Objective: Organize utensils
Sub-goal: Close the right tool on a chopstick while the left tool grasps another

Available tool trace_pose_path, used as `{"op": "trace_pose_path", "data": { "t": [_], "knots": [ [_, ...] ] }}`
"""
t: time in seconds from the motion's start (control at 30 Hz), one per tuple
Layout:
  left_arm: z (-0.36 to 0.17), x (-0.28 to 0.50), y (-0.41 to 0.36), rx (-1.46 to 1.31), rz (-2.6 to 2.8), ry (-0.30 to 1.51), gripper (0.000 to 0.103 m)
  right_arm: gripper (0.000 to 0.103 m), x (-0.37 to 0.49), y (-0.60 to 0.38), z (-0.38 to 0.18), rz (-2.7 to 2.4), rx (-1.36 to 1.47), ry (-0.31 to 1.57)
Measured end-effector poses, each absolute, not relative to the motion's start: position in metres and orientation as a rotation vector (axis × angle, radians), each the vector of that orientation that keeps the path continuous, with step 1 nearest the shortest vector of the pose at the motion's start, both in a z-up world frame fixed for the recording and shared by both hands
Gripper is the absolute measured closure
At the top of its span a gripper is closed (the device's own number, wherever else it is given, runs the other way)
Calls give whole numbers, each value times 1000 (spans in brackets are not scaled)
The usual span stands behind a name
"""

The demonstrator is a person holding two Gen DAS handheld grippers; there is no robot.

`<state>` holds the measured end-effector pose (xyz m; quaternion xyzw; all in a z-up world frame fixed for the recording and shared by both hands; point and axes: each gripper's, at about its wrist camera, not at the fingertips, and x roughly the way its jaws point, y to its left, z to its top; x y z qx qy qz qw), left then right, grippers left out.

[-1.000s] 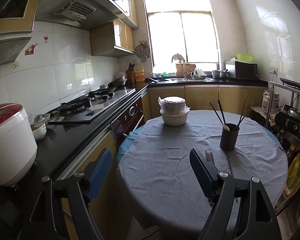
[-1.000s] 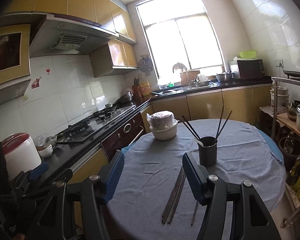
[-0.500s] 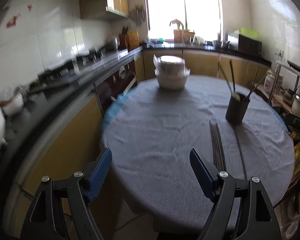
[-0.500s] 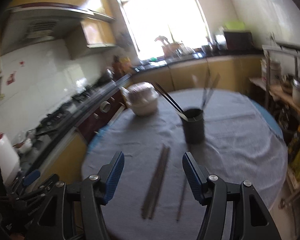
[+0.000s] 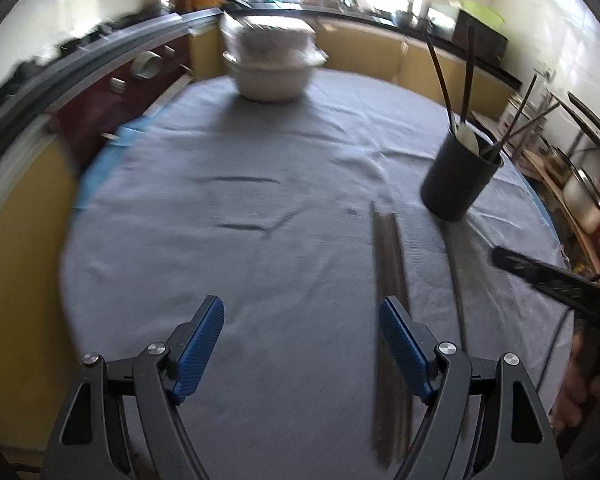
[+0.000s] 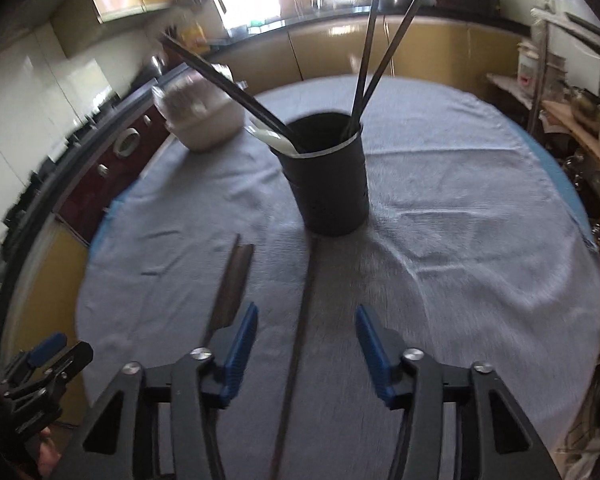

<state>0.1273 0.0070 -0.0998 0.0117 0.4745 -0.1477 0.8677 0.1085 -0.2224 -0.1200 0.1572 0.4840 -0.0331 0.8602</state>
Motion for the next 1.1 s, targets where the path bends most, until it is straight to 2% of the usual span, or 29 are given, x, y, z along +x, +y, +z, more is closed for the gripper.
{"op": "trace_pose_path", "data": {
  "t": [0.1,0.27,0.33,0.43,0.7,0.77,0.87,1.0,1.1],
  "knots": [
    [-120,153,-14,13,-363,1068,22,63,135,-220,-145,-72,315,1076],
    [-139,174,-30,-4,-393,1125,22,66,153,-216,-169,-88,276,1117],
    [-146,179,-36,0,-396,1141,22,74,153,-216,-174,-99,250,1109],
    [-154,183,-43,15,-396,1157,22,80,151,-217,-176,-98,209,1097],
    [-160,194,-61,104,-377,1099,23,85,125,-248,-175,-143,236,1082],
    [-160,198,-63,126,-369,1080,27,85,123,-256,-174,-134,288,1078],
    [-160,204,-63,135,-381,1051,47,84,119,-262,-174,-131,340,1071],
    [-158,207,-57,145,-398,1041,53,84,117,-264,-174,-132,353,1061],
    [-158,208,-49,133,-381,1064,53,84,118,-265,-174,-124,382,1062]
  ]
}}
